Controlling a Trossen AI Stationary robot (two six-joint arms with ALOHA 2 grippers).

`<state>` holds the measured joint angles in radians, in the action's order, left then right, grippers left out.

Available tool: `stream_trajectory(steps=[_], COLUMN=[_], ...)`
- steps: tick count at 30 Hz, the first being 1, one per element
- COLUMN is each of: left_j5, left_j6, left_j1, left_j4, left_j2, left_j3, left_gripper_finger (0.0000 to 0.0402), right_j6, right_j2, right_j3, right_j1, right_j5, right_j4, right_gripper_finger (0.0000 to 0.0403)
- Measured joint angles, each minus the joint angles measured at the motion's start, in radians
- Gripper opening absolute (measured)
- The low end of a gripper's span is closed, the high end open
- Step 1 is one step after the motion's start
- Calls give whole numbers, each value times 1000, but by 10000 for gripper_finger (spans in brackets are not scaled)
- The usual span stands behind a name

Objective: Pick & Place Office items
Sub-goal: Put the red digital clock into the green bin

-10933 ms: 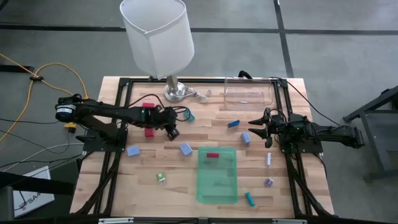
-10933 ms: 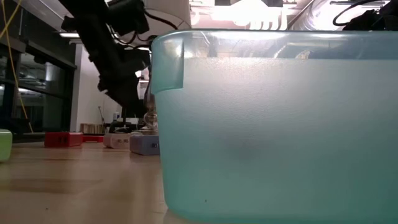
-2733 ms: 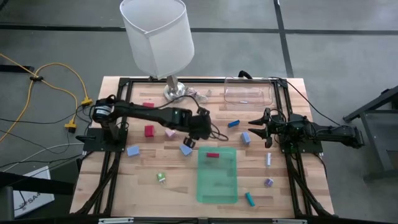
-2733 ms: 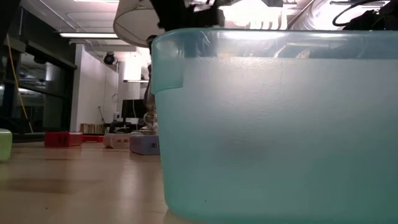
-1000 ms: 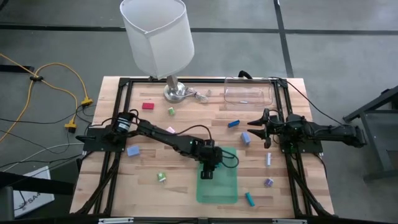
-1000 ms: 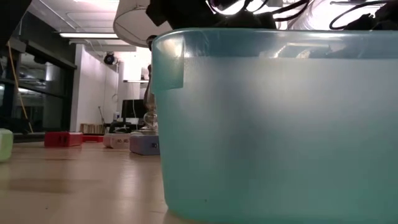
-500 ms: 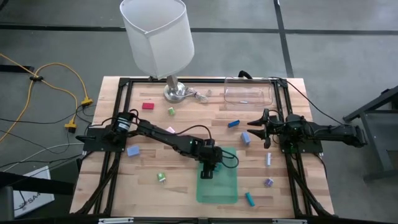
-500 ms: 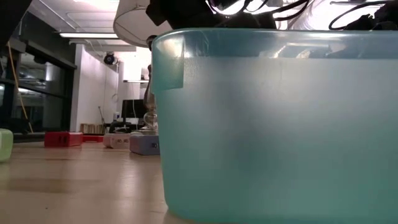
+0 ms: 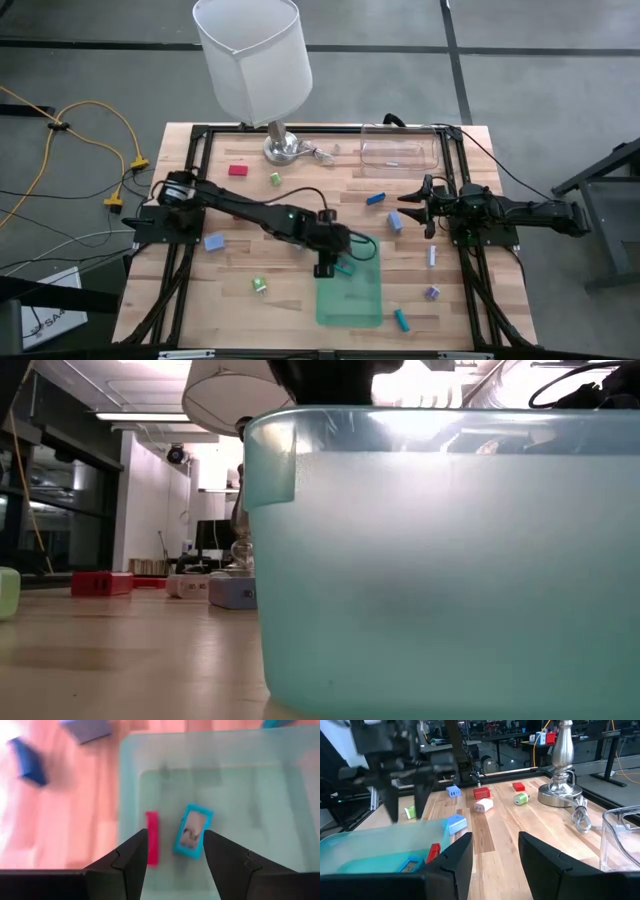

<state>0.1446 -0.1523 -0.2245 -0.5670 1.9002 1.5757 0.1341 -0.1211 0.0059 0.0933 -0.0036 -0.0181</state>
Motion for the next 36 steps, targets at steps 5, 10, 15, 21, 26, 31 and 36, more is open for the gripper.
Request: stream_trajectory(steps=[5, 10, 15, 21, 26, 31, 36], left_j5=[74, 20, 8, 47, 71, 62, 61], left_j6=[-51, -117, -206, -272, -275, -269, -134], left_j1=[-11, 2, 22, 25, 75, 185, 339], left_j4=[-145, -183, -105, 2, 2, -11, -59], left_j2=[-67, -150, -303, -519, -662, -769, -822], left_j3=[0, -57, -256, -512, -652, -775, -859], left_gripper_finger=[181, 181, 181, 181, 181, 181, 181], right_j6=[0, 0, 0, 0, 0, 0, 0], right_j2=[0, 0, 0, 0, 0, 0, 0], right_j3=[0, 0, 0, 0, 0, 0, 0], right_j1=[0, 0, 0, 0, 0, 0, 0], right_j5=[0, 0, 0, 0, 0, 0, 0], right_j4=[1, 0, 0, 0, 0, 0, 0], right_gripper_finger=[146, 146, 146, 146, 146, 146, 146])
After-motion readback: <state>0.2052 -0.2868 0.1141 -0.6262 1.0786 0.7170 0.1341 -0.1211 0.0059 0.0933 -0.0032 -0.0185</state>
